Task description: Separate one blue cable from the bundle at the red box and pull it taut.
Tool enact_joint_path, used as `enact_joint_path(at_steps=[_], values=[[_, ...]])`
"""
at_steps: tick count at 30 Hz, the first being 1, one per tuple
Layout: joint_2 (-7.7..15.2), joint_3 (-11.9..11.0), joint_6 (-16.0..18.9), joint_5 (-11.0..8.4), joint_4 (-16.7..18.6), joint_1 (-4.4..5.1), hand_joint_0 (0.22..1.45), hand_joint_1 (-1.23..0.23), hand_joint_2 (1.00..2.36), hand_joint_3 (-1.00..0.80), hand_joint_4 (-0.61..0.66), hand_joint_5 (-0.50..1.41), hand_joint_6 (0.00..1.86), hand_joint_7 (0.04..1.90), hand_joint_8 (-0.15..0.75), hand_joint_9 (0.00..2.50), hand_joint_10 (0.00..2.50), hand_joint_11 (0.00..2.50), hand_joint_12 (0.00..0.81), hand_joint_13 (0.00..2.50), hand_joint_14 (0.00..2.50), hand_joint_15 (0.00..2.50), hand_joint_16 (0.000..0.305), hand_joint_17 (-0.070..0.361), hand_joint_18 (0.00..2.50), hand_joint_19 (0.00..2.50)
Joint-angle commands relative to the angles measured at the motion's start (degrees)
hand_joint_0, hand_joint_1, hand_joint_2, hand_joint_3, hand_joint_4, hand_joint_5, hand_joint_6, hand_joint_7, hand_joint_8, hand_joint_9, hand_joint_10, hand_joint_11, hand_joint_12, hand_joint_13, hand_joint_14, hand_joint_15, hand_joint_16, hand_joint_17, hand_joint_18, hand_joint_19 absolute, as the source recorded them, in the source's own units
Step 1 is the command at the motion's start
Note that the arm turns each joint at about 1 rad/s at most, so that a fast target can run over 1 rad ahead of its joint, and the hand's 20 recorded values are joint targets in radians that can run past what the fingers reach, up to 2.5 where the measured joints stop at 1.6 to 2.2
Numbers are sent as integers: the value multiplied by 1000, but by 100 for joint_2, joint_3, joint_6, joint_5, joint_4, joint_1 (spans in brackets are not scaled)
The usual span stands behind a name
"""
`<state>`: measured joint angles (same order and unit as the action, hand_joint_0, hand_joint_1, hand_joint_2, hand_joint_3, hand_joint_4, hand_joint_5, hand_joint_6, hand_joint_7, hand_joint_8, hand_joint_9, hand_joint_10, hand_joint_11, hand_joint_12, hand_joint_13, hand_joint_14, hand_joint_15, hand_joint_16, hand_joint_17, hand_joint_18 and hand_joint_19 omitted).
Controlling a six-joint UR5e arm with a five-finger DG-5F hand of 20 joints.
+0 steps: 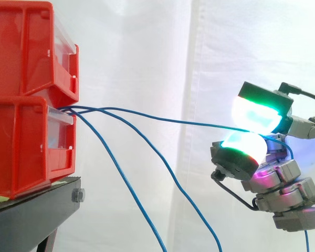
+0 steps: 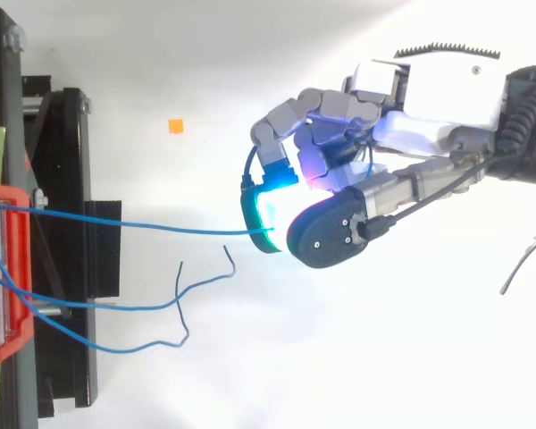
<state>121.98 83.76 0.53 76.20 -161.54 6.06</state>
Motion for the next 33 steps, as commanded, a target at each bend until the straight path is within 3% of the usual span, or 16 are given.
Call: enact_joint_path(at_steps=[1, 33], values=[[1, 0, 0, 0, 0, 0, 779, -880, 1014, -69, -249, -143, 929, 1580, 265, 481, 2500, 1649, 335, 678, 2500, 1678, 28, 64, 1104, 1403], [1, 0, 0, 0, 0, 0, 782, -881, 1014, -72, -252, -143, 928, 1575, 268, 493, 2500, 1643, 337, 686, 2500, 1675, 30, 67, 1110, 1363]])
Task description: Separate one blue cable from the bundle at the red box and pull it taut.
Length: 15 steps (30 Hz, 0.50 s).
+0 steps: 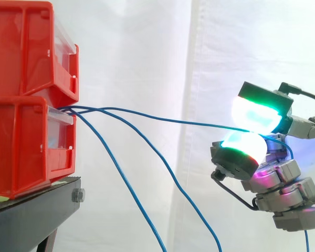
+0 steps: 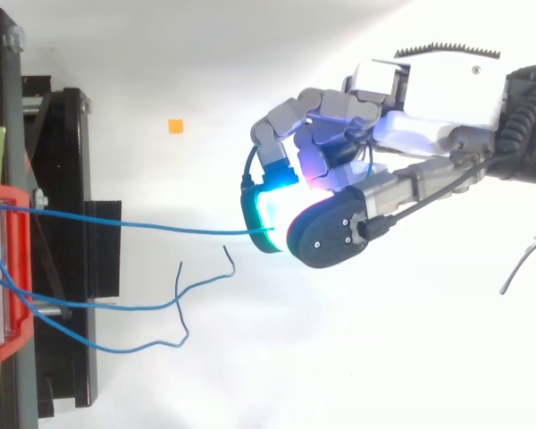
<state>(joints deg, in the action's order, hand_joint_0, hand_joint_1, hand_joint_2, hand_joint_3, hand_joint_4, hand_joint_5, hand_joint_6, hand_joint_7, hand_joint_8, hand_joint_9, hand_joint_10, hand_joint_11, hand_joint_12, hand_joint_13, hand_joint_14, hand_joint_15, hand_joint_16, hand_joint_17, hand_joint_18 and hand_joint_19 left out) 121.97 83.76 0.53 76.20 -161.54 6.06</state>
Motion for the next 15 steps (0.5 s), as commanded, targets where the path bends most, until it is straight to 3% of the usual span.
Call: enact_joint_path(at_steps=[1, 15], values=[[2, 0, 0, 0, 0, 0, 781, -881, 1014, -71, -254, -142, 928, 1583, 268, 493, 2500, 1638, 343, 689, 2500, 1673, 30, 67, 1109, 1372], [2, 0, 0, 0, 0, 0, 782, -882, 1015, -73, -252, -143, 928, 1583, 267, 495, 2500, 1643, 338, 691, 2500, 1670, 30, 68, 1109, 1341]])
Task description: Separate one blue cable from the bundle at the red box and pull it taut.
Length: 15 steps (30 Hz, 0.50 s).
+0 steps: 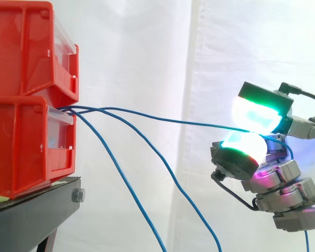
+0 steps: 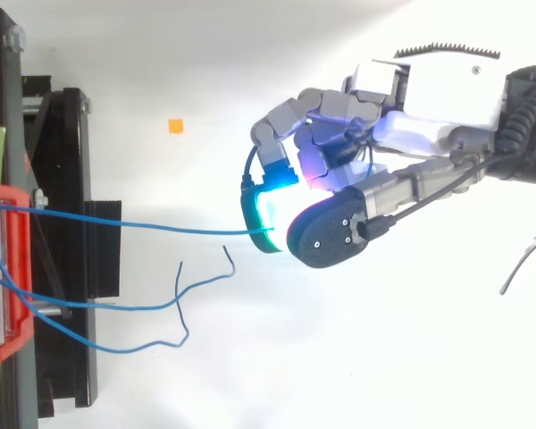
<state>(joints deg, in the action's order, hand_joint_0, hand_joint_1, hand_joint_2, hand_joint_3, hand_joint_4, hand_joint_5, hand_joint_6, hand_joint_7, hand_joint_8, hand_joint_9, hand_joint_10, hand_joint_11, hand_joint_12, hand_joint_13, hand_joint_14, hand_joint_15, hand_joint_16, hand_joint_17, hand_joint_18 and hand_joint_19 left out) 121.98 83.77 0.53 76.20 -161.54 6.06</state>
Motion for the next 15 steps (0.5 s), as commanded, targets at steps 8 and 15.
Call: enact_joint_path(at_steps=[8, 15], values=[[1, -1, 0, 0, 0, 0, 783, -882, 1014, -73, -256, -142, 928, 1579, 269, 497, 2500, 1655, 338, 694, 2500, 1669, 30, 68, 1108, 1335], [1, -1, 0, 0, 0, 0, 784, -883, 1014, -71, -251, -142, 928, 1584, 269, 503, 2500, 1643, 339, 695, 2500, 1680, 30, 68, 1109, 1333]])
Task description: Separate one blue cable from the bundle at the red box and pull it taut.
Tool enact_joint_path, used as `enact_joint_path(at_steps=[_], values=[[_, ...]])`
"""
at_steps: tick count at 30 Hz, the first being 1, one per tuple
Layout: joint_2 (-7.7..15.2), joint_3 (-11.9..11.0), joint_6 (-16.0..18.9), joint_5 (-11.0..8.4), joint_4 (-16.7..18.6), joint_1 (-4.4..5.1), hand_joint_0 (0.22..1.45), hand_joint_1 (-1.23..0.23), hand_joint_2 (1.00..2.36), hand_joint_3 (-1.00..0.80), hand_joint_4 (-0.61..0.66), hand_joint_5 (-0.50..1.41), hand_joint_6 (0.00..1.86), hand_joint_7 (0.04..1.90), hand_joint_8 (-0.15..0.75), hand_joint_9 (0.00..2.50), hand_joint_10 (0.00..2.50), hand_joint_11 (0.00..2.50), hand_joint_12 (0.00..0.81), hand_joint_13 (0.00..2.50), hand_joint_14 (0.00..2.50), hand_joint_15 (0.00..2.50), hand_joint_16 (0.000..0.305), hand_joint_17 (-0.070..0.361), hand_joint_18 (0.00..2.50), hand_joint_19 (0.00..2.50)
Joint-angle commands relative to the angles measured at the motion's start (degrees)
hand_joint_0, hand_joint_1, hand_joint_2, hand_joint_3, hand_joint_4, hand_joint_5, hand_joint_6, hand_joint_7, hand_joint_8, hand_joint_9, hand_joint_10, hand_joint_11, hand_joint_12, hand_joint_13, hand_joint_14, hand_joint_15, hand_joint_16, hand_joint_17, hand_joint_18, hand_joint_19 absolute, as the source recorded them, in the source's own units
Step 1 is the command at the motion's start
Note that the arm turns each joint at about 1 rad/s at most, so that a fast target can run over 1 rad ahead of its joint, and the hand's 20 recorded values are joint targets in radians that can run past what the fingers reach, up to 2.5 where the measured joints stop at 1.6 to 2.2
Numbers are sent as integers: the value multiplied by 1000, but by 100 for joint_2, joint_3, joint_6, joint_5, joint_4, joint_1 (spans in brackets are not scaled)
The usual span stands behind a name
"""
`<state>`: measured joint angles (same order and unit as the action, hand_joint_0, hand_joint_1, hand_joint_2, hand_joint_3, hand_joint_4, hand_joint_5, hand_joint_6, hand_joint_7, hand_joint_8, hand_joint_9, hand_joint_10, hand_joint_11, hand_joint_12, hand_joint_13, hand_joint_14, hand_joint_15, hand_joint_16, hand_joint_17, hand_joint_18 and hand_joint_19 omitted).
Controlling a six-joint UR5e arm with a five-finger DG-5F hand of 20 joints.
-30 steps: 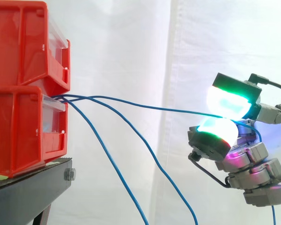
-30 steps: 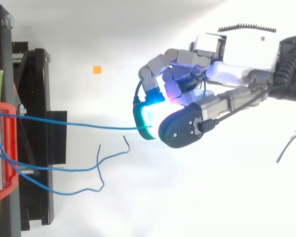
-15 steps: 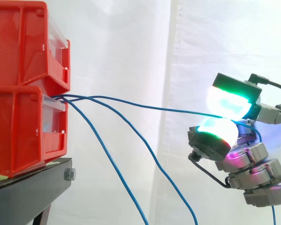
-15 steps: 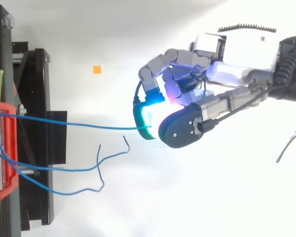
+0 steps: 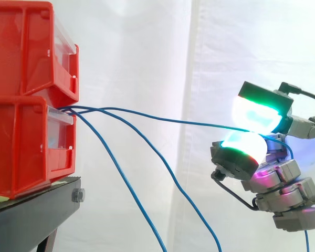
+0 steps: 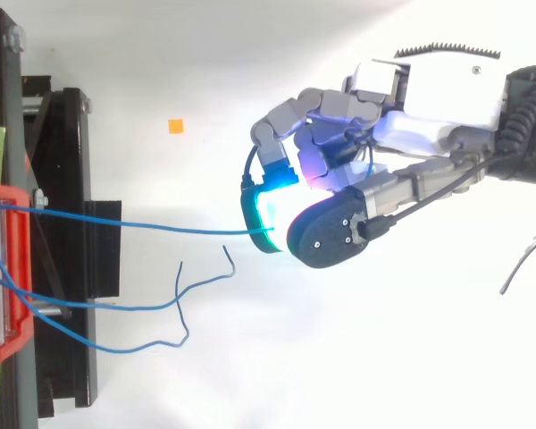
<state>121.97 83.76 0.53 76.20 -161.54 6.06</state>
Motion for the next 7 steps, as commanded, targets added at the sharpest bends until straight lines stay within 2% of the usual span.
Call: enact_joint_path(at_steps=[1, 7], values=[[2, 0, 0, 0, 0, 0, 783, -883, 1014, -71, -251, -142, 928, 1584, 269, 504, 2500, 1670, 339, 695, 2500, 1671, 30, 67, 1109, 1336], [-7, 0, 0, 0, 0, 0, 785, -883, 1014, -72, -253, -142, 928, 1579, 270, 504, 2500, 1652, 339, 695, 2500, 1672, 30, 68, 1108, 1329]])
